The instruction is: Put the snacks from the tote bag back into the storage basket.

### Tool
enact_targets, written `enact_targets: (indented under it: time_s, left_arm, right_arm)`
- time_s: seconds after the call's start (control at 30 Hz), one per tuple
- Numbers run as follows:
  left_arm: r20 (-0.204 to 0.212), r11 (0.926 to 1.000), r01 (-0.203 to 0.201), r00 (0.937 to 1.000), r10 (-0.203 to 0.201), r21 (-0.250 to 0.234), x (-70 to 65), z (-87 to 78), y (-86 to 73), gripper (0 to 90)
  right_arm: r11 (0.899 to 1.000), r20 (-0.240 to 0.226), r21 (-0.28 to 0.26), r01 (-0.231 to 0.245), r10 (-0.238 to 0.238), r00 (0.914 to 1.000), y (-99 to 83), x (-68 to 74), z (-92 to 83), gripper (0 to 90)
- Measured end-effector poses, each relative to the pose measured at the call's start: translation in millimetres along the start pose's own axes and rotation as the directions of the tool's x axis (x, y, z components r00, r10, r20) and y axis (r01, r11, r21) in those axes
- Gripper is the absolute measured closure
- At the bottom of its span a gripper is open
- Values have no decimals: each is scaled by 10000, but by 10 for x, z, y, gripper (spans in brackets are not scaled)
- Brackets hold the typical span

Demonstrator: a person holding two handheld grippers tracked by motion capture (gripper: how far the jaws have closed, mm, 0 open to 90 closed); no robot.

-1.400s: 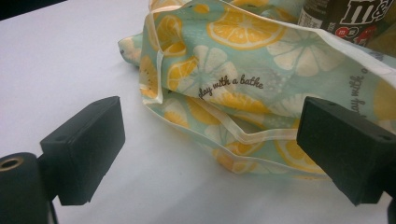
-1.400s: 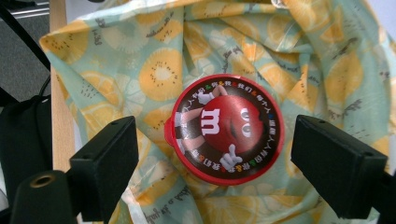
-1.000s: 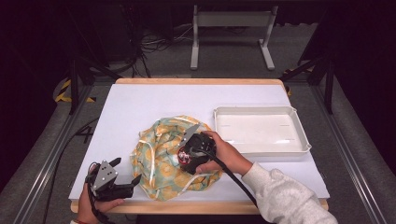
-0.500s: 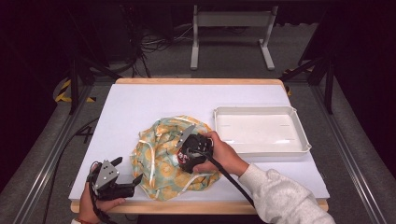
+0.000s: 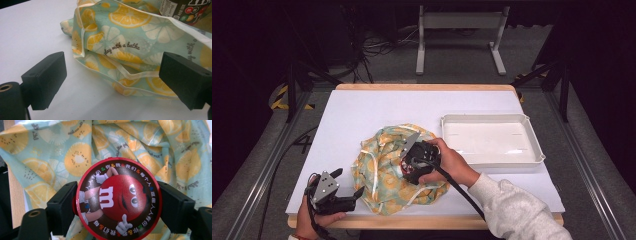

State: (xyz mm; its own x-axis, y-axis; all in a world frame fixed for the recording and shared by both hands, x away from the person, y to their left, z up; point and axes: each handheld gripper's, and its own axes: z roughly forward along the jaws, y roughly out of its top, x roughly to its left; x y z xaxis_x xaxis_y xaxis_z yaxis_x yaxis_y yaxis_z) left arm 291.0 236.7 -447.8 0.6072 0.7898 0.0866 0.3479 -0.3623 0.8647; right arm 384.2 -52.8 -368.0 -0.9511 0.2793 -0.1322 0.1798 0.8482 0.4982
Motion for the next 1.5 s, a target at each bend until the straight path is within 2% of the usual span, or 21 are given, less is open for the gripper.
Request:
enact_targets:
  time_s: [0.1, 0.23, 0.5, 0.9, 1.0, 1.13, 1.27, 1.4, 1.5]
  left_arm:
    - [-15, 10000, -2, 10000, 2, -2, 0, 2, 2, 83]
    - [-64, 10000, 24, 10000, -24, 21, -2, 5, 2, 83]
    - [-57, 9999, -25, 10000, 26, 103, -10, 14, 6, 83]
    - [-4, 10000, -52, 10000, 53, 81, 0, 14, 1, 83]
    - [6, 9999, -64, 10000, 64, 89, -3, 16, 1, 83]
    - [-34, 9999, -89, 10000, 89, 88, -6, 20, 4, 83]
    - [-8, 9999, -106, 9999, 106, 97, -14, 18, 7, 83]
    - [1, 9999, -88, 10000, 88, 102, -12, 15, 7, 83]
    - [17, 9999, -85, 10000, 85, 130, -17, 26, 6, 83]
  right_arm:
    - [10000, -57, -9, -6, 6, 10000, 5, -8, -21, 238]
    - [9996, -20, -5, 291, -291, 9996, 19, -18, -57, 238]
    - [9984, -114, 2, 571, -571, 9983, 96, -32, -180, 238]
    - [9972, -123, 173, 725, -723, 9973, 123, -91, -312, 238]
    - [9976, -99, 142, 671, -670, 9977, 127, -103, -367, 238]
    - [9957, 23, 111, 921, -921, 9957, 119, -120, -445, 238]
    - [9962, 37, 195, 850, -851, 9964, 102, -126, -492, 238]
    - [9939, 65, 389, 1032, -1035, 9946, 68, -167, -568, 238]
    - [9948, 83, 297, 976, -979, 9952, 56, -201, -646, 238]
